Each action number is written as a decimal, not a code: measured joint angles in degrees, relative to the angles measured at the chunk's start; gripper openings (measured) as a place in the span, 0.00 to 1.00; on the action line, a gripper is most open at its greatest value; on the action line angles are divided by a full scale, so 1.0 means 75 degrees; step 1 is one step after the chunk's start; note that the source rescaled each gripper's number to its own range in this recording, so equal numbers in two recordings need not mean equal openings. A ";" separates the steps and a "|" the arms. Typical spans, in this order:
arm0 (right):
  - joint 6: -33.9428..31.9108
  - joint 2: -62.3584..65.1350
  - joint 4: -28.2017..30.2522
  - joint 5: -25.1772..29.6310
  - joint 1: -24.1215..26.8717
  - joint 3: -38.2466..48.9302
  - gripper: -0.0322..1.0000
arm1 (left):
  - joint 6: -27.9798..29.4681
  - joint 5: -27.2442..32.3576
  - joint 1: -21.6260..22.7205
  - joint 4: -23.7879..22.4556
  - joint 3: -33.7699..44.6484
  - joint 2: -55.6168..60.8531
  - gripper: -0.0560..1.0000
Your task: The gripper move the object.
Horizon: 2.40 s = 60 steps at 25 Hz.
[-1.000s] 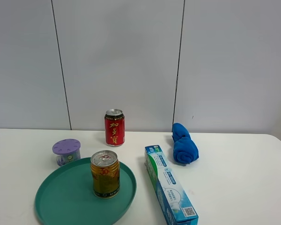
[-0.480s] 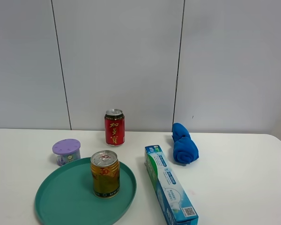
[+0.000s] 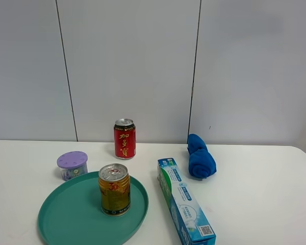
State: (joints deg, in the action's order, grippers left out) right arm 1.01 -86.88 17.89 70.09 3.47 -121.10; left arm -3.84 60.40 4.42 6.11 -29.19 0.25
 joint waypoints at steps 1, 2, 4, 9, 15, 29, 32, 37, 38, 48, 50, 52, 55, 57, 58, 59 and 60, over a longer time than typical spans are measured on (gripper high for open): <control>0.0000 0.0120 -0.0043 0.0000 0.0172 0.0000 0.79 | 0.0000 0.0000 0.0000 0.0000 0.0000 0.0000 1.00; 0.0000 0.0266 -0.0064 0.0003 0.0321 -0.0006 0.79 | 0.0000 0.0000 0.0000 0.0000 0.0000 0.0000 1.00; 0.0000 0.0556 -0.0081 0.0003 0.0511 0.0014 0.79 | 0.0000 0.0000 0.0000 0.0000 0.0000 0.0000 1.00; 0.0082 0.1573 -0.0090 -0.0012 0.0576 0.1088 0.79 | 0.0000 0.0000 0.0000 0.0000 0.0000 0.0000 1.00; 0.0096 0.3688 -0.0091 -0.0005 0.0576 0.4266 0.79 | 0.0000 0.0000 0.0000 0.0000 0.0000 0.0000 1.00; -0.0135 1.0289 -0.1136 -0.0768 0.0526 1.0576 0.79 | 0.0000 0.0000 0.0000 0.0000 0.0000 0.0000 1.00; -0.0135 1.1226 -0.1351 -0.0775 0.0526 1.1078 0.79 | 0.0000 0.0000 0.0000 0.0000 0.0000 0.0000 1.00; -0.0135 1.1605 -0.1755 -0.0767 0.0526 1.1606 0.79 | 0.0000 0.0000 0.0000 0.0000 0.0000 0.0000 1.00; -0.0135 1.1605 -0.1864 -0.0908 0.0526 1.1826 0.79 | 0.0000 0.0000 0.0000 0.0000 0.0000 0.0000 1.00; -0.0079 1.1605 -0.2304 -0.1175 0.0526 1.2295 0.79 | 0.0000 0.0000 0.0000 0.0000 0.0000 0.0000 1.00; -0.0067 1.1605 -0.2310 -0.1175 0.0526 1.2295 0.79 | 0.0000 0.0000 0.0000 0.0000 0.0000 0.0000 1.00; -0.0061 1.1605 -0.2310 -0.1175 0.0526 1.2295 0.79 | 0.0000 0.0000 0.0000 0.0000 0.0000 0.0000 1.00; -0.0068 1.1605 -0.2296 -0.1175 0.0526 1.2295 0.79 | 0.0000 0.0000 0.0000 0.0000 0.0000 0.0000 1.00; -0.0135 1.1605 -0.2247 -0.1175 0.0526 1.2295 0.79 | 0.0000 0.0000 0.0000 0.0000 0.0000 0.0000 1.00; -0.0135 1.1605 -0.2227 -0.1175 0.0526 1.2295 0.79 | 0.0000 0.0000 0.0000 0.0000 0.0000 0.0000 1.00; -0.0135 1.1605 -0.2225 -0.1175 0.0526 1.2295 0.79 | 0.0000 0.0000 0.0000 0.0000 0.0000 0.0000 1.00; -0.0135 1.1605 -0.2219 -0.1175 0.0526 1.2295 0.79 | 0.0000 0.0000 0.0000 0.0000 0.0000 0.0000 1.00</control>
State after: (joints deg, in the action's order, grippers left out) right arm 0.00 0.16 1.25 61.28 7.41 -28.89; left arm -3.84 60.40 4.42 6.11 -29.19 0.25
